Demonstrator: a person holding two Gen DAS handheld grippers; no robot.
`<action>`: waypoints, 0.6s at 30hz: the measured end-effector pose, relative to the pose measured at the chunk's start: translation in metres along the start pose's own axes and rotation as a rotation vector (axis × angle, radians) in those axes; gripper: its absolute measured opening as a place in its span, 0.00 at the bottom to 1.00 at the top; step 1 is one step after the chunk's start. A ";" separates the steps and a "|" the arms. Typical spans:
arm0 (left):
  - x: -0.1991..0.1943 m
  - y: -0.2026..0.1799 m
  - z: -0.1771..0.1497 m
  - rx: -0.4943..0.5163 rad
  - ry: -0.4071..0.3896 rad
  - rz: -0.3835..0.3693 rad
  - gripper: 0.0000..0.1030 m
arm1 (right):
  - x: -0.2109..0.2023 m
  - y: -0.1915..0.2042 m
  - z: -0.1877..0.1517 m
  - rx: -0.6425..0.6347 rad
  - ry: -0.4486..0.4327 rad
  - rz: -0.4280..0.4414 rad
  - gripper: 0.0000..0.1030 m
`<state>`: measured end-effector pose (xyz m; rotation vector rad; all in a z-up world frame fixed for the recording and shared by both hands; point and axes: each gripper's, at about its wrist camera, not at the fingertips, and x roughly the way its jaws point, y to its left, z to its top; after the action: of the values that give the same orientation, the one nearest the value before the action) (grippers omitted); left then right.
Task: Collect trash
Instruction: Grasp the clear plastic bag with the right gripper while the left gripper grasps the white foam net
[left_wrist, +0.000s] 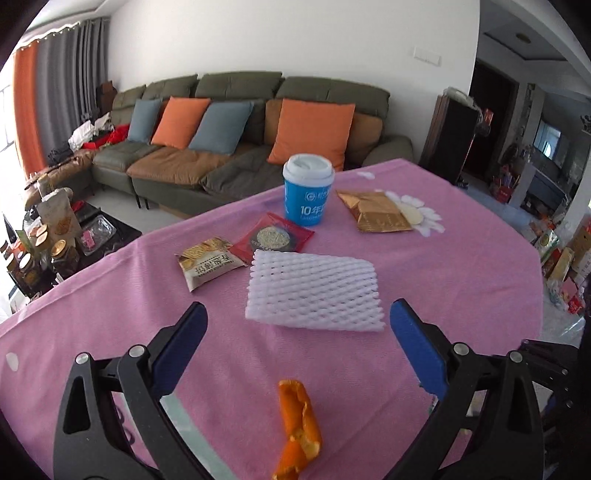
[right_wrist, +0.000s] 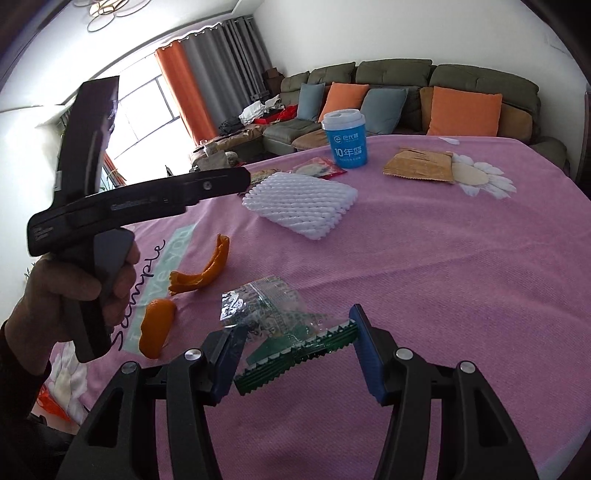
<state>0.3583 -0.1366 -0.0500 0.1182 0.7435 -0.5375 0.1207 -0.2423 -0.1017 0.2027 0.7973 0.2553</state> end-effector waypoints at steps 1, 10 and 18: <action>0.011 0.001 0.003 -0.004 0.029 -0.004 0.95 | 0.001 -0.002 0.001 0.002 0.000 0.003 0.52; 0.082 0.004 0.013 -0.041 0.259 -0.069 0.94 | 0.000 -0.006 0.002 0.013 -0.005 0.016 0.52; 0.101 0.001 0.014 -0.021 0.304 -0.052 0.59 | -0.002 -0.007 0.002 0.017 -0.009 0.024 0.53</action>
<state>0.4294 -0.1824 -0.1076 0.1637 1.0505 -0.5680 0.1217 -0.2500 -0.1005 0.2297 0.7885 0.2695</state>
